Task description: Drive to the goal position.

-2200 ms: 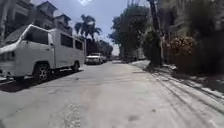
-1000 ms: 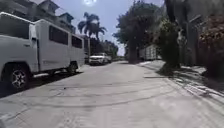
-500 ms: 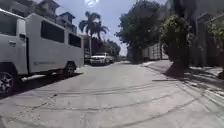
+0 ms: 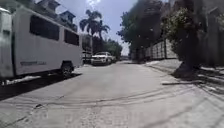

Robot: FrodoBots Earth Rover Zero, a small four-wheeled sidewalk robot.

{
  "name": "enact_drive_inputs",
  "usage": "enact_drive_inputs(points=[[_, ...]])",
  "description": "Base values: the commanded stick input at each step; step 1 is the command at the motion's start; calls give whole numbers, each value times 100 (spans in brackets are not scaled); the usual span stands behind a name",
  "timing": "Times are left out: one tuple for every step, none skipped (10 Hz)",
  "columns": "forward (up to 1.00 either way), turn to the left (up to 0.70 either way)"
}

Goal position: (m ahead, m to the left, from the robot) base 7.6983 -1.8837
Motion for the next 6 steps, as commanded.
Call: enact_drive_inputs(points=[[100,1],[100,1],[100,1],[100,1],[100,1],[100,1]])
